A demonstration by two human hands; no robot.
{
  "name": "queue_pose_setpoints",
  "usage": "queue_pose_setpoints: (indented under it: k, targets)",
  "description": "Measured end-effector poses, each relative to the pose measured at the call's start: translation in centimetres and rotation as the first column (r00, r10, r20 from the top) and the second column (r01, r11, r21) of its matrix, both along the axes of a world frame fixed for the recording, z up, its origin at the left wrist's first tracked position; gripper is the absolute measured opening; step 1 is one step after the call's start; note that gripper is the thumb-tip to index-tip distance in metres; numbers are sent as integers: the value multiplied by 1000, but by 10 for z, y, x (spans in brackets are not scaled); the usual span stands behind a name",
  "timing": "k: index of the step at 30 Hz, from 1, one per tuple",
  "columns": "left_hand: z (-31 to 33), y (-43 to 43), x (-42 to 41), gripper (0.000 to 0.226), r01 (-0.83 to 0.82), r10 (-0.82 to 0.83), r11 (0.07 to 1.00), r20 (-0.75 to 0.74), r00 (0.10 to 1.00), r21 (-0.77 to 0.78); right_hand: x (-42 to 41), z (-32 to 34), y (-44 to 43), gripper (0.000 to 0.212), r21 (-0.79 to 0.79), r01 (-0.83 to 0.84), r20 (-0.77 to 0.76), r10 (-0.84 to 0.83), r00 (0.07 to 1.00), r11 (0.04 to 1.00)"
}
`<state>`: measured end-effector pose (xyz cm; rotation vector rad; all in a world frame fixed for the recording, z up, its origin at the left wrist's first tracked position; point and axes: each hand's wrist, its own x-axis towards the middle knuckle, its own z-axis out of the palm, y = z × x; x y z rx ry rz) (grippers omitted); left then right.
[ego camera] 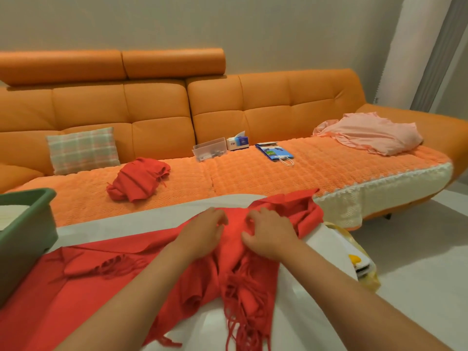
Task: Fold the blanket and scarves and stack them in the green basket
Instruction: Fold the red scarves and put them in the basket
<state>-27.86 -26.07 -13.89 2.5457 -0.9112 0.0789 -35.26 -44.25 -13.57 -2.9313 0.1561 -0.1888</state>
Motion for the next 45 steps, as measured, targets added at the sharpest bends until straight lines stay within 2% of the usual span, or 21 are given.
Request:
queue_pose_setpoints:
  k: [1, 3, 6, 9, 11, 13, 17, 19, 20, 22, 24, 25, 26, 28, 30, 33, 35, 38, 42, 43, 45]
  targets:
    - [-4, 4, -7, 16, 1, 0, 1000, -8, 1000, 2, -5, -10, 4, 70, 66, -4, -96, 10, 995, 998]
    - [-13, 12, -17, 34, -6, 10, 999, -99, 995, 41, -13, -26, 7, 88, 115, -46, -197, 68, 978, 992]
    - [-17, 20, -25, 73, 14, 33, 964, -169, 985, 267, -21, -34, -8, 98, 101, -75, -144, 90, 985, 992]
    - [-14, 22, -28, 61, -48, 59, 909, -14, 998, 413, -29, -33, -26, 108, 77, 4, -71, 2, 997, 997]
    - [-11, 11, -33, 53, -69, 21, 951, 159, 987, 302, -31, -31, -29, 110, 75, 45, -123, -36, 992, 996]
    - [-8, -6, -42, 35, -22, -23, 983, 241, 970, 183, -31, -27, -27, 95, 122, 79, -158, -60, 986, 989]
    - [-11, -29, -51, 42, -62, -8, 935, 196, 981, 348, -27, -21, -26, 48, 172, 67, -22, -65, 998, 983]
    - [-7, -28, -45, 31, -115, 63, 958, 200, 978, 263, -28, -18, -27, 35, 311, 38, 12, -44, 999, 950]
    - [-3, -27, -42, 27, -131, 99, 977, 187, 977, 170, -28, -14, -26, 25, 441, 42, 29, -61, 998, 896]
    - [12, -27, -40, 20, -153, 161, 979, 47, 986, -136, -25, 2, -24, 15, 763, 64, 49, -156, 987, 644]
    - [33, -30, -38, 12, -204, 133, 854, -178, 975, -479, -16, 22, -26, 18, 937, 64, 27, -253, 967, 343]
    - [42, -32, -37, 13, -241, 106, 768, -253, 962, -594, -11, 31, -29, 16, 958, 55, 27, -281, 959, 281]
    - [49, -34, -35, 16, -280, 88, 700, -310, 947, -657, -6, 41, -33, 15, 953, 59, 38, -307, 951, 299]
    - [53, -36, -31, 19, -285, 72, 687, -327, 942, -669, 0, 48, -44, 30, 848, 131, 101, -400, 911, 513]
    - [42, -36, -29, 18, -209, 68, 819, -271, 960, -534, -1, 45, -53, 46, 537, 287, 236, -467, 852, 793]
    - [13, -32, -32, 31, -90, -4, 929, -254, 967, -358, -7, 28, -41, 52, 262, 181, 397, -277, 875, 948]
    - [-5, -25, -33, 38, -63, 14, 952, -164, 986, -299, -13, 10, -24, 60, 210, -86, 385, -2, 923, 974]
    - [-21, -8, -39, 32, -72, 78, 958, 13, 997, -276, -23, -11, -4, 77, 52, -346, 135, 337, 932, 937]
    - [-29, 20, -57, 36, -178, 212, 975, 326, 921, -133, -28, -20, -8, 59, -156, -220, -104, 206, 973, 963]
    - [-30, 25, -61, 42, -183, 196, 980, 311, 930, -73, -28, -20, -10, 56, -220, -171, -111, 149, 983, 961]
    - [-35, 31, -63, 64, -167, 147, 980, 178, 973, 108, -26, -22, -12, 72, -294, -80, -61, 65, 996, 953]
